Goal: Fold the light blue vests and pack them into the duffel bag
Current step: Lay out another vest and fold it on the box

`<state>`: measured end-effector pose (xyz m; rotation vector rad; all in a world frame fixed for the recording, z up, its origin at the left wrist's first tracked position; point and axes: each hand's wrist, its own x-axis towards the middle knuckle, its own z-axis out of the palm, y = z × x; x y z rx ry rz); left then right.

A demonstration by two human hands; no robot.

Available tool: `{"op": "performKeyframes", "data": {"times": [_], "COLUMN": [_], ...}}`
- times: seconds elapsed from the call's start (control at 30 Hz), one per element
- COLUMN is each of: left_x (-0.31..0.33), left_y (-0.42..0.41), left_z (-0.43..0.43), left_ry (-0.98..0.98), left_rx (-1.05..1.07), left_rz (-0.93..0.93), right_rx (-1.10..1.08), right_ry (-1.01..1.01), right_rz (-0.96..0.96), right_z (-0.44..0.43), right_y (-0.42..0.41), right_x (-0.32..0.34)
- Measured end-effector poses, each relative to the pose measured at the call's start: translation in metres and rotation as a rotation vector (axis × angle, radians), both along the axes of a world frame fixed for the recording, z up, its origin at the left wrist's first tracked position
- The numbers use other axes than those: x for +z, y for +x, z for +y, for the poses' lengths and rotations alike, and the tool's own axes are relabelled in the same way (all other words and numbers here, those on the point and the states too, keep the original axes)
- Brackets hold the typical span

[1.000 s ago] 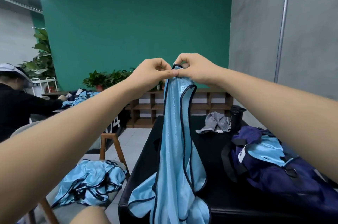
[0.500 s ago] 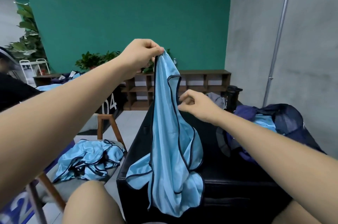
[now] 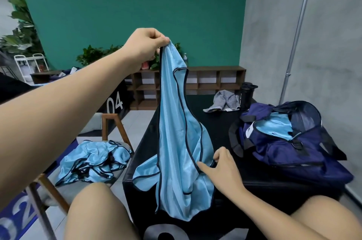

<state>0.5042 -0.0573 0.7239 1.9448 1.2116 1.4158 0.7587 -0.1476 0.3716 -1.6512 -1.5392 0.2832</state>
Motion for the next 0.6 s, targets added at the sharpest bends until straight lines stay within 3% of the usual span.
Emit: {"op": "performKeyframes", "data": {"times": [0.1, 0.4, 0.6], "left_x": [-0.001, 0.005, 0.003], "left_y": [0.003, -0.002, -0.024], "left_z": [-0.001, -0.002, 0.006], "left_ry": [-0.003, 0.058, 0.089], "left_rx": [0.013, 0.053, 0.126], "left_rz": [0.002, 0.032, 0.035], "right_rx": [-0.023, -0.044, -0.095], "right_ry": [-0.034, -0.181, -0.122], "right_rz": [-0.101, -0.043, -0.242], "right_z": [0.0, 0.017, 0.037], "right_y": [-0.005, -0.004, 0.05], "right_x": [0.0, 0.007, 0.045]}}
